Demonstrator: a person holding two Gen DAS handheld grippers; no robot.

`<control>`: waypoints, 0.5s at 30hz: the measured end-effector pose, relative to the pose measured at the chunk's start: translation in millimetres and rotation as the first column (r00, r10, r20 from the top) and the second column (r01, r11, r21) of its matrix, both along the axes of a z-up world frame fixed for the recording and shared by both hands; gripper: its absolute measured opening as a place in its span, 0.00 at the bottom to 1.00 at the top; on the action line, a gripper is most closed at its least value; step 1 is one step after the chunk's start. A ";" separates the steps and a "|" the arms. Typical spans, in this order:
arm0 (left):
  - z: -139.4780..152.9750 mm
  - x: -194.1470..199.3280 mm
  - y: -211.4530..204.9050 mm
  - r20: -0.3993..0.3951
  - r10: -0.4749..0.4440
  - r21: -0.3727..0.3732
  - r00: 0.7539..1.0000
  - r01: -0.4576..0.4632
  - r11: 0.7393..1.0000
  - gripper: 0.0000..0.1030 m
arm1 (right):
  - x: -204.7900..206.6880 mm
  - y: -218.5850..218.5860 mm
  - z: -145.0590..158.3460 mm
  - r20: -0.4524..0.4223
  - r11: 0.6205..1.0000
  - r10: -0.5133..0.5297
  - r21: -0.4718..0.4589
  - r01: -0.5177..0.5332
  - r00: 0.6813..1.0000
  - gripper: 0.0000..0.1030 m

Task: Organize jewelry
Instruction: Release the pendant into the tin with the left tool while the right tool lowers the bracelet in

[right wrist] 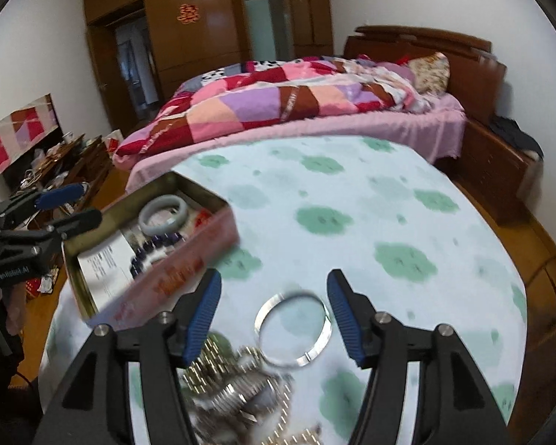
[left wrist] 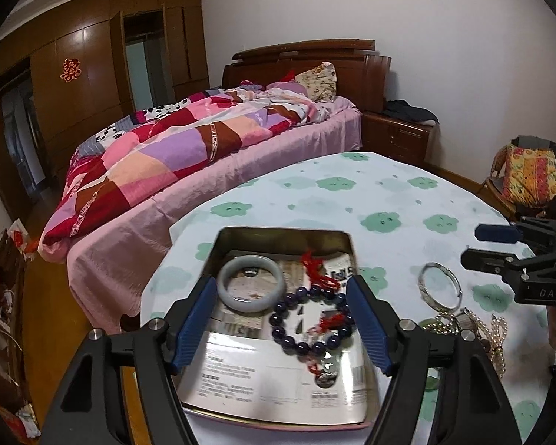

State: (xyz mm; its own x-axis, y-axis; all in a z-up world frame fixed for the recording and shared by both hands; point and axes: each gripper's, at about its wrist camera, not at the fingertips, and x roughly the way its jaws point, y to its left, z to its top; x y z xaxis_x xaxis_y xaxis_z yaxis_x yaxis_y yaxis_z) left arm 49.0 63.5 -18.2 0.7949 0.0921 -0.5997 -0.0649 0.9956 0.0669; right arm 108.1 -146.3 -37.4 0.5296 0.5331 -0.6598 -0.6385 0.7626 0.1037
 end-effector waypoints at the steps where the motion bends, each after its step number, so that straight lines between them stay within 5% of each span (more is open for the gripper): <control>1: -0.5 -1.0 -3.6 0.000 -0.004 0.005 1.000 0.004 1.000 0.70 | -1.4 -6.7 -3.9 -0.007 1.000 -0.011 0.002 0.011 1.000 0.60; 15: -10.4 -10.0 -45.9 -0.015 -0.047 0.030 0.999 0.047 0.998 0.70 | -8.7 -48.0 -37.6 -0.092 0.995 -0.103 0.005 0.103 0.990 0.60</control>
